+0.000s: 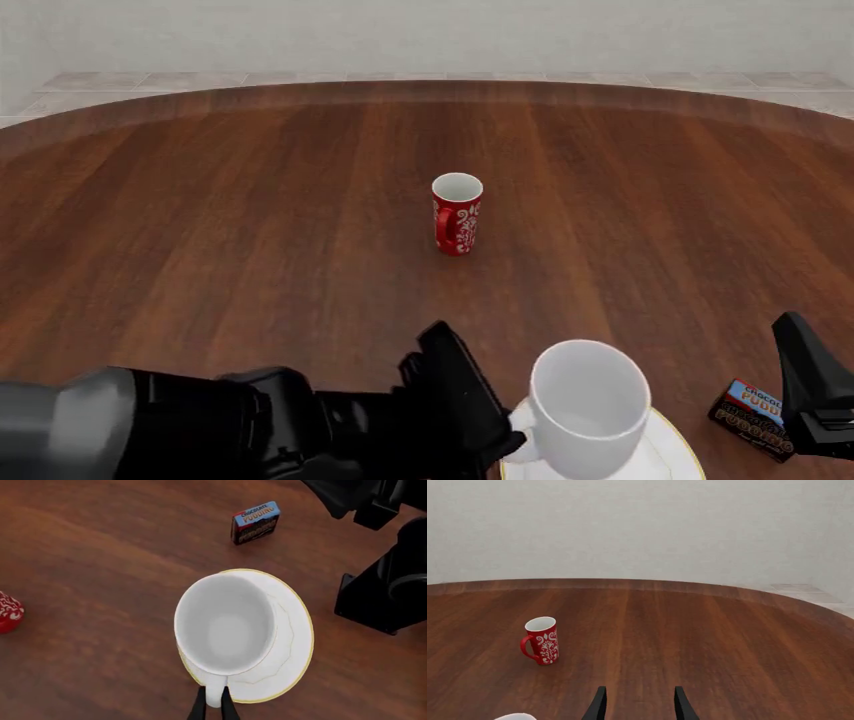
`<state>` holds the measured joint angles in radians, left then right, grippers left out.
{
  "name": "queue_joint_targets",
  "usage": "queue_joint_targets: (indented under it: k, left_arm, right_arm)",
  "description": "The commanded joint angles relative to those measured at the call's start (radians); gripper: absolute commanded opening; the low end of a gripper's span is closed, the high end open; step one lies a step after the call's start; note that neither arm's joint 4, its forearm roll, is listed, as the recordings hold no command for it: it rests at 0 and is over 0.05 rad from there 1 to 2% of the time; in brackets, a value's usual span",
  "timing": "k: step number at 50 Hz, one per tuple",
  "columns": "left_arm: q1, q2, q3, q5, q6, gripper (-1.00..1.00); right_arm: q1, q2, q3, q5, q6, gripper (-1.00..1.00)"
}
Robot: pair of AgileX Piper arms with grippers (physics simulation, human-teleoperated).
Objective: Put the white mug on the plate.
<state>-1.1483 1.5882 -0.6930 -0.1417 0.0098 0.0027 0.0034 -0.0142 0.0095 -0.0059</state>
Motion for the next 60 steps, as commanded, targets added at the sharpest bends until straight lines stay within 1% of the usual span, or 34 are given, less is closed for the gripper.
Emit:
queue_joint_targets:
  k: [1, 23, 44, 45, 46, 60]
  left_arm:
    - [-0.011, 0.049, -0.022, -0.015, 0.005, -1.0]
    - [-0.009, 0.106, -0.034, -0.028, 0.016, -1.0]
    - [-0.004, 0.097, -0.022, -0.034, 0.034, -1.0]
    - [0.002, 0.091, -0.016, -0.039, 0.045, 1.0]
    - [0.005, 0.087, -0.012, -0.043, 0.056, 1.0]
    - [-0.005, 0.069, -0.011, -0.025, 0.049, 1.0]
  right_arm:
    - [0.0, 0.0, 0.0, 0.0, 0.0, 1.0]
    - [0.0, 0.0, 0.0, 0.0, 0.0, 1.0]
    - [0.0, 0.0, 0.0, 0.0, 0.0, 1.0]
    - [0.0, 0.0, 0.0, 0.0, 0.0, 1.0]
    - [0.0, 0.0, 0.0, 0.0, 0.0, 1.0]
    - [0.0, 0.0, 0.0, 0.0, 0.0, 1.0]
